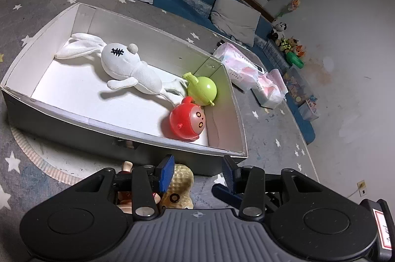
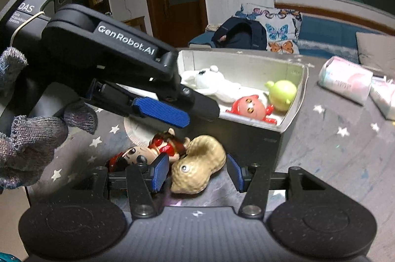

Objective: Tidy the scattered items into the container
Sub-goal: 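Move the right gripper down to the tan peanut toy, then close the right gripper on the tan peanut toy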

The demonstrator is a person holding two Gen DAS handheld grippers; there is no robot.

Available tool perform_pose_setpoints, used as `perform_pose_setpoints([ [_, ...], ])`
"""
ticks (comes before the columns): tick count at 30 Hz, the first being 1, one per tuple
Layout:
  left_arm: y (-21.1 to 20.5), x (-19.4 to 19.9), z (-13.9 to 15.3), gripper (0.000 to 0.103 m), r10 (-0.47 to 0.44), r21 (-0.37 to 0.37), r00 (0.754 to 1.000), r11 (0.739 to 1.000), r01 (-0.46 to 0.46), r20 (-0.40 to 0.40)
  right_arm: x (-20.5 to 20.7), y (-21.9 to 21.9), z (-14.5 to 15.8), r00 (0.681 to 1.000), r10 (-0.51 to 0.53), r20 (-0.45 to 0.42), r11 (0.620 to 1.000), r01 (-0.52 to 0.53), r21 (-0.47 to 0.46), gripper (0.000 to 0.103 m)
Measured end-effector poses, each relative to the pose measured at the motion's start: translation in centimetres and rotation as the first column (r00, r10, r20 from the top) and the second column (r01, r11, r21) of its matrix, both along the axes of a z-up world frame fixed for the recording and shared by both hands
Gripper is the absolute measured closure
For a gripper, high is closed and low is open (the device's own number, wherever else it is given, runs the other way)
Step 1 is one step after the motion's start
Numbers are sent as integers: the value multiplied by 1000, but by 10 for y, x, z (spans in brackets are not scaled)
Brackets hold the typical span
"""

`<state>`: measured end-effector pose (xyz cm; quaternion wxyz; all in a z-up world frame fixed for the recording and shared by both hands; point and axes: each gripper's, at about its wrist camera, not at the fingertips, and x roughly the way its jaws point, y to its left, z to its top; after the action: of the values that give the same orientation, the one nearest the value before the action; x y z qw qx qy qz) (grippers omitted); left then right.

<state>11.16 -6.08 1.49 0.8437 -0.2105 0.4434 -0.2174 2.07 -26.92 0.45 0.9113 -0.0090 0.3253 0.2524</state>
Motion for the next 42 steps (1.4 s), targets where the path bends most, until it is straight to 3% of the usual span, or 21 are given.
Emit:
perform_pose_setpoints([
  [10,-4,4,-11,58,2,38,1000,999,-1,-22,3,4,-12,999,-9,-38,1000,9,6,50],
  [42,-23,8,-23,58,-33,59,996,998,37,-78,5,-5,-14,996,-57,-64,998,59,28,50],
])
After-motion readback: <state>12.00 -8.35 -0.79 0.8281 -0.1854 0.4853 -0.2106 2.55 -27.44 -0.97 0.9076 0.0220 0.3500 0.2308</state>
